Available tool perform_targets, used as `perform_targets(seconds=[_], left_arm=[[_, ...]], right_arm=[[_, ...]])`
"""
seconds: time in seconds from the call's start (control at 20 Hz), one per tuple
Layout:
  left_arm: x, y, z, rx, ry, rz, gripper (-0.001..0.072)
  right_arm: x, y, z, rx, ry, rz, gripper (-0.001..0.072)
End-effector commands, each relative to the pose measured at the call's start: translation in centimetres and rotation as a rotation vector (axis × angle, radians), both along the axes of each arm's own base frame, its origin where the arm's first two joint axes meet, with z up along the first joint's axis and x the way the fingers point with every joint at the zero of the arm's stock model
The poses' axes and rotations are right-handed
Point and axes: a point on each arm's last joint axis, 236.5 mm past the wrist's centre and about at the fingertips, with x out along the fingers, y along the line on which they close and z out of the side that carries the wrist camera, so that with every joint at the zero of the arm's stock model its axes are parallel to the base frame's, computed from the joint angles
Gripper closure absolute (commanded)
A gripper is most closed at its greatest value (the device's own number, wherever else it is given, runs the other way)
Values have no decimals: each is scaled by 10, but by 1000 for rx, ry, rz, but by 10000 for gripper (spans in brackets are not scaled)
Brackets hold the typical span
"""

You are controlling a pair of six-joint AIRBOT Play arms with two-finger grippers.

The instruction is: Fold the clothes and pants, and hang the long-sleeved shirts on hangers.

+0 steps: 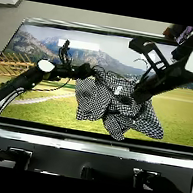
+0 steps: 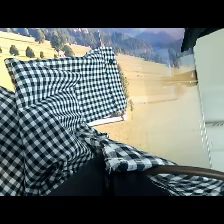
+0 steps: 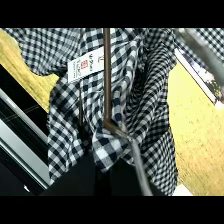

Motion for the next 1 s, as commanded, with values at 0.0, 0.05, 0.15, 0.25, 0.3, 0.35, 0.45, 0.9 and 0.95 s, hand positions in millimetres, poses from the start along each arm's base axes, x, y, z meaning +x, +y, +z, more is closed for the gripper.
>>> perform_targets(seconds=[0.0,0.05,0.15,0.25,0.3,0.35,0.45,0.9,0.95], left_arm=[[-5,1,-1,8,5,-42,691],[-6,1,-1,10,4,-50,691],[-13,0,-2,15,11,-82,691],[-24,-4,-4,27,10,-141,691],[-27,-5,-5,26,18,-156,690],[-29,-6,-5,26,21,-161,691],[-28,-6,-4,28,13,-163,690],[-20,14,20,21,-2,-194,690],[-16,20,17,39,-9,-182,690]], right_arm=[[11,-14,-8,-63,-18,-37,686],[14,-17,-8,-74,-28,-44,686],[20,-23,-7,-97,-53,-55,686],[25,-31,-6,-129,-76,-69,686],[25,-33,-6,-138,-78,-72,686],[25,-33,-6,-139,-77,-65,686],[25,-32,-6,-141,-79,-38,686],[35,-27,-25,-146,-74,-15,687],[33,-27,-25,-147,-67,-14,687]])
